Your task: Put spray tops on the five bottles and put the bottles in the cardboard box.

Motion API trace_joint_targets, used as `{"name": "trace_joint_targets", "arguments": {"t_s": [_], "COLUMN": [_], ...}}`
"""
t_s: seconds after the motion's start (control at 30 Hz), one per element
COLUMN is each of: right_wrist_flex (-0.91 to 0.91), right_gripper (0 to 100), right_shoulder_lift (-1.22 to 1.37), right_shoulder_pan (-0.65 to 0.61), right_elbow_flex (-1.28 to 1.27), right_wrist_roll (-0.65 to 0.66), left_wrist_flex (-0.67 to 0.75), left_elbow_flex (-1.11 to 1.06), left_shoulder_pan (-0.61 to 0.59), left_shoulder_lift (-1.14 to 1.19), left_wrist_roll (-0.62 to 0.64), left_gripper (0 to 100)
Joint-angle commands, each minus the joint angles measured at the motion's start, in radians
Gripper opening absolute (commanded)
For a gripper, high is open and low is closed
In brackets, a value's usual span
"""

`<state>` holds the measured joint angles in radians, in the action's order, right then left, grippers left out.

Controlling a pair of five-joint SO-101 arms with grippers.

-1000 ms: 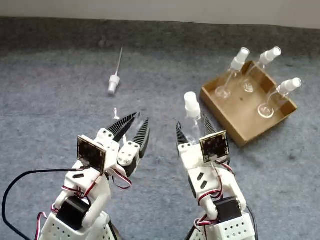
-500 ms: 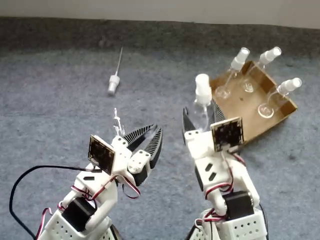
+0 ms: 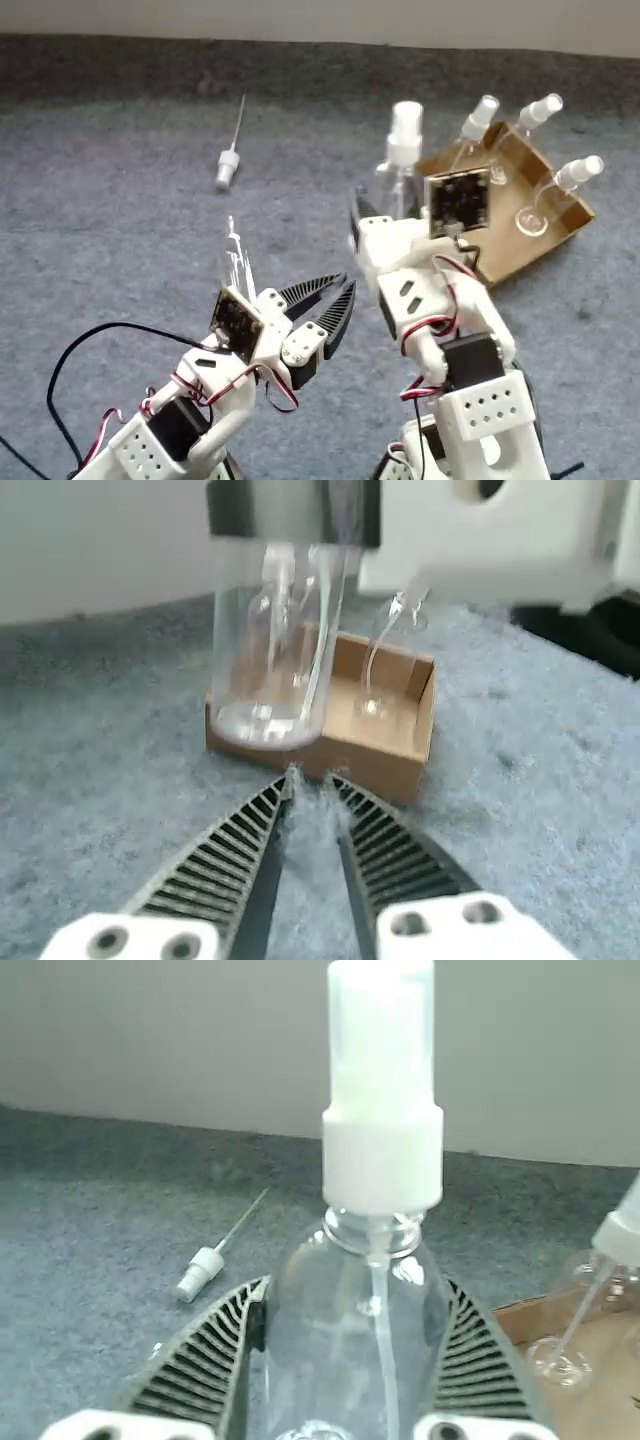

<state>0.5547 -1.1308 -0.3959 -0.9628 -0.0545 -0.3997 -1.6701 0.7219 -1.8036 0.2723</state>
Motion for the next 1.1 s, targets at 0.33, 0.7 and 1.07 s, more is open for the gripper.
{"name": "trace_joint_targets", "arguments": {"t_s": [0.33, 0.7, 1.07], "right_wrist_flex": [0.005, 0.056, 0.131], "right_gripper": [13.8, 13.8, 13.8], "right_shoulder_lift": [-0.001, -0.001, -0.097], "right_shoulder_pan": [-0.191, -0.189, -0.194], "right_elbow_flex": [0.067, 0.068, 0.194], "right_wrist_roll": [-0.009, -0.006, 0.083], "left_wrist_flex": [0.101, 0.143, 0.138], "left_elbow_flex": [-0.025, -0.024, -0.025], "left_shoulder_pan": [-0.044, -0.134, -0.096], "left_shoulder_lift": [0.010, 0.010, 0.016], "left_wrist_roll": [0.011, 0.011, 0.012], "left_gripper": [0, 0, 0]}}
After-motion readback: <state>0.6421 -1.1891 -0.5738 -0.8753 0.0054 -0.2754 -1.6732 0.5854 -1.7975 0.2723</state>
